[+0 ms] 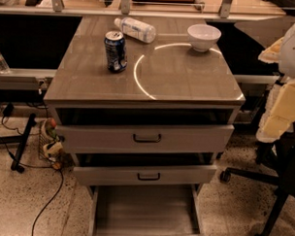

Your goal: Place pepsi can into bottom drawer

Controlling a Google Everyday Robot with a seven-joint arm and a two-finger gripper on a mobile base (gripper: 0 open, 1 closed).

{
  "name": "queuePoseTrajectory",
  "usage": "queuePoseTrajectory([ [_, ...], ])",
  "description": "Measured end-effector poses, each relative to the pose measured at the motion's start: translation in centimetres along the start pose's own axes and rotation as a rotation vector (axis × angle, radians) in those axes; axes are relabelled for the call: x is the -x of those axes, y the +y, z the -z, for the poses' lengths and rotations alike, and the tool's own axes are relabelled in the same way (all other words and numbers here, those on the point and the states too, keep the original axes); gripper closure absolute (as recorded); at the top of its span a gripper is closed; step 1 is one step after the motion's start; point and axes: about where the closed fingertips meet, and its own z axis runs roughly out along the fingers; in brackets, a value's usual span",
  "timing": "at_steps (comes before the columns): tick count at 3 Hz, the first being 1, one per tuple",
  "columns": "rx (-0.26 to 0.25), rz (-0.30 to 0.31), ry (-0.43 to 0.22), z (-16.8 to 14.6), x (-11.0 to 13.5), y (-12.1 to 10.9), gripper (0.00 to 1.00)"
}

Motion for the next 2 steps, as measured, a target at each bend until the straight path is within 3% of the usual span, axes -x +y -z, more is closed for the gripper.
queuePoseTrajectory([
  [1,0.000,0.000,0.000,0.0,0.0,0.0,0.00],
  [2,-0.016,0.044,-0.098,-2.7,2.9,-3.7,0.00],
])
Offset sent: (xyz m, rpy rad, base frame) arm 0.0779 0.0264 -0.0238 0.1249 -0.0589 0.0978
